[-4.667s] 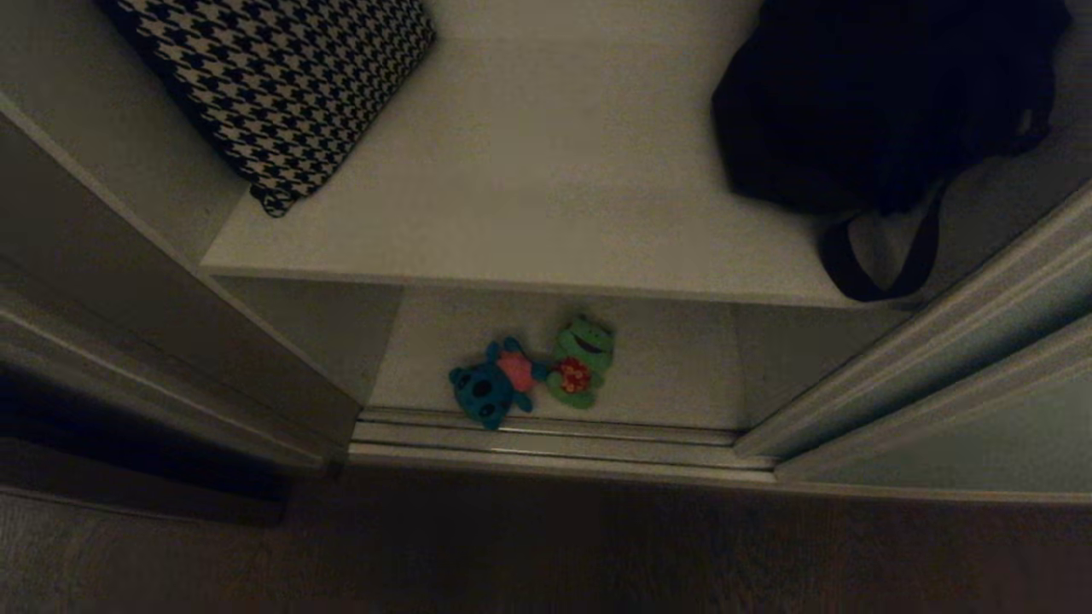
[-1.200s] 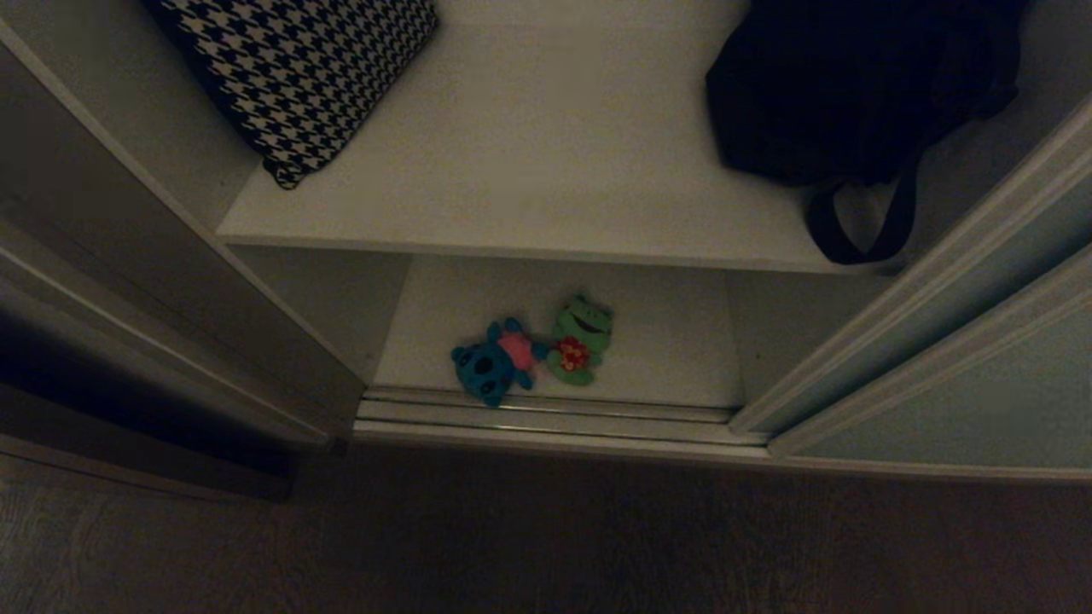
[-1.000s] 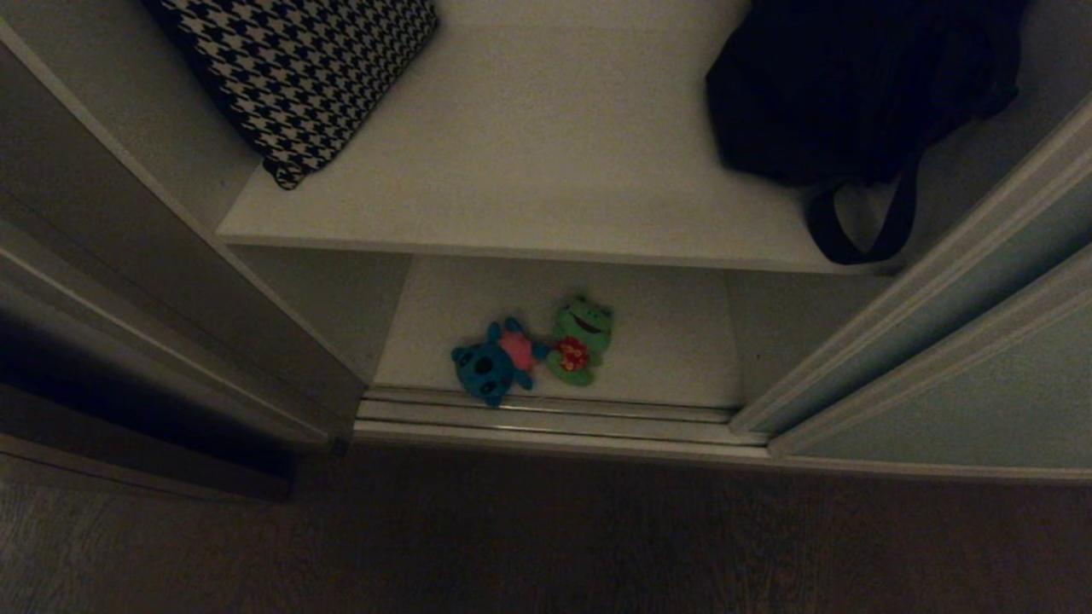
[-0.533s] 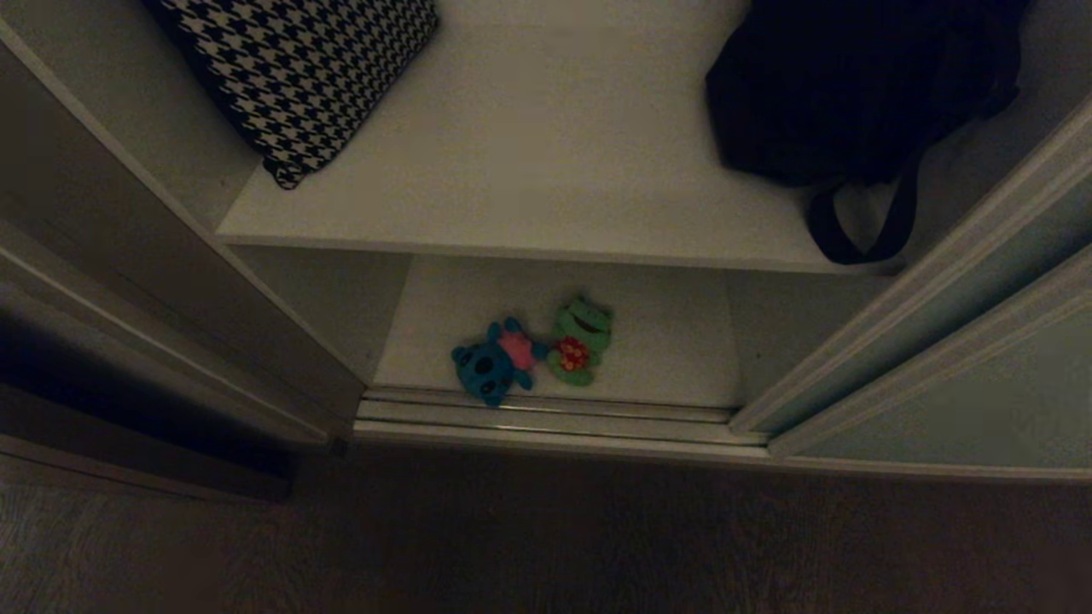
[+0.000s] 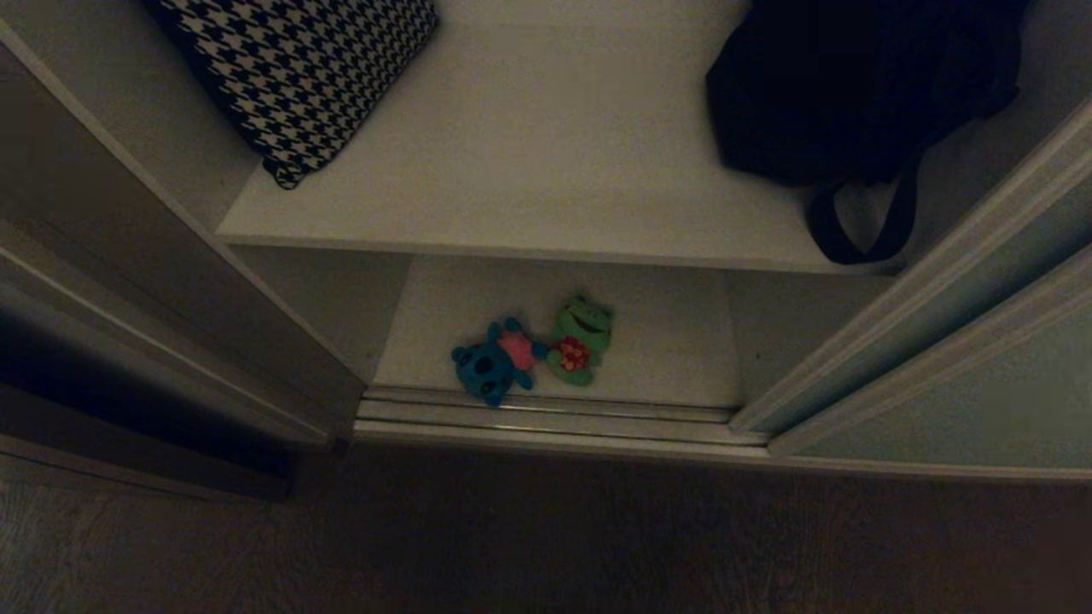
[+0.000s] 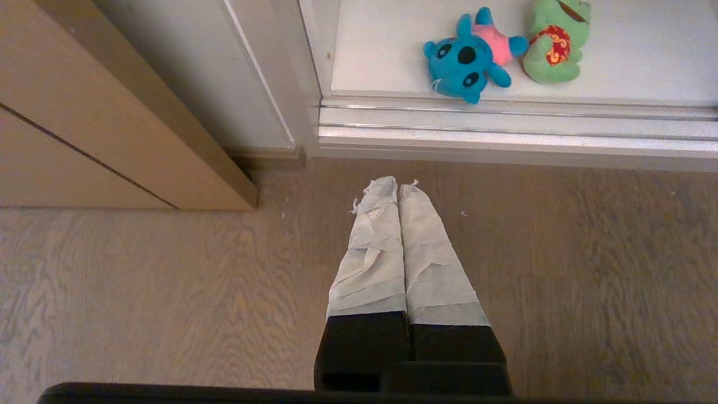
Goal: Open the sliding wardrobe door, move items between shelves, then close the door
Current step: Close the door
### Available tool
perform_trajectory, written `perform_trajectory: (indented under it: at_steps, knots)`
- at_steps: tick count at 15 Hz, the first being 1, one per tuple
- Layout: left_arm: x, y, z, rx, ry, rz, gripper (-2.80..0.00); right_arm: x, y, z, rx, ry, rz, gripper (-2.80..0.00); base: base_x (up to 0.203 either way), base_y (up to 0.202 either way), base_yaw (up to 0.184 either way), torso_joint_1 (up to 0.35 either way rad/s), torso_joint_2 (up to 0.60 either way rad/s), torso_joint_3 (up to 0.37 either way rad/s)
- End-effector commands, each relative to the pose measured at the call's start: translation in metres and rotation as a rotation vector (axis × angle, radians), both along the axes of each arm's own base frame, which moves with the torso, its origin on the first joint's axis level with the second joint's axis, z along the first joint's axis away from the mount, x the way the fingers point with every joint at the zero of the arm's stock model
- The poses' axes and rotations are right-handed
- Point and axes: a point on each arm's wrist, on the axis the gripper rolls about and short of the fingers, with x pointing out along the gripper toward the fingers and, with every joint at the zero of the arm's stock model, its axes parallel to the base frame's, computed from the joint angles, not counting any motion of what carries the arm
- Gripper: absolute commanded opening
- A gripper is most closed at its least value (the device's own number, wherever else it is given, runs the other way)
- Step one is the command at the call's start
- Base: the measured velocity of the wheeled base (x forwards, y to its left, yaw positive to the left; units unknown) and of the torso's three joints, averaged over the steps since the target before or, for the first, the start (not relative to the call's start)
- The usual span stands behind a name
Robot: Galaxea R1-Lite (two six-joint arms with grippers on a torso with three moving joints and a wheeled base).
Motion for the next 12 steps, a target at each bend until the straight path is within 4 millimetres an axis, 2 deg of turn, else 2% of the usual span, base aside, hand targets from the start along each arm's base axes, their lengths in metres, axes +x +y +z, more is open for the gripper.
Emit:
perform_trajectory:
  at_steps: [1, 12]
  knots:
    - [0.000, 0.000, 0.000, 0.000, 0.000, 0.000, -2.80, 0.006, -0.005, 0.001, 0.001, 0.001, -0.027, -2.80, 0.000, 0.000, 0.000, 0.000, 0.00, 0.000]
    - [0.000, 0.000, 0.000, 0.000, 0.000, 0.000, -2.80, 0.030, -0.020, -0.002, 0.029, 0.023, -0.054, -2.80, 0.000, 0.000, 0.000, 0.000, 0.00, 0.000]
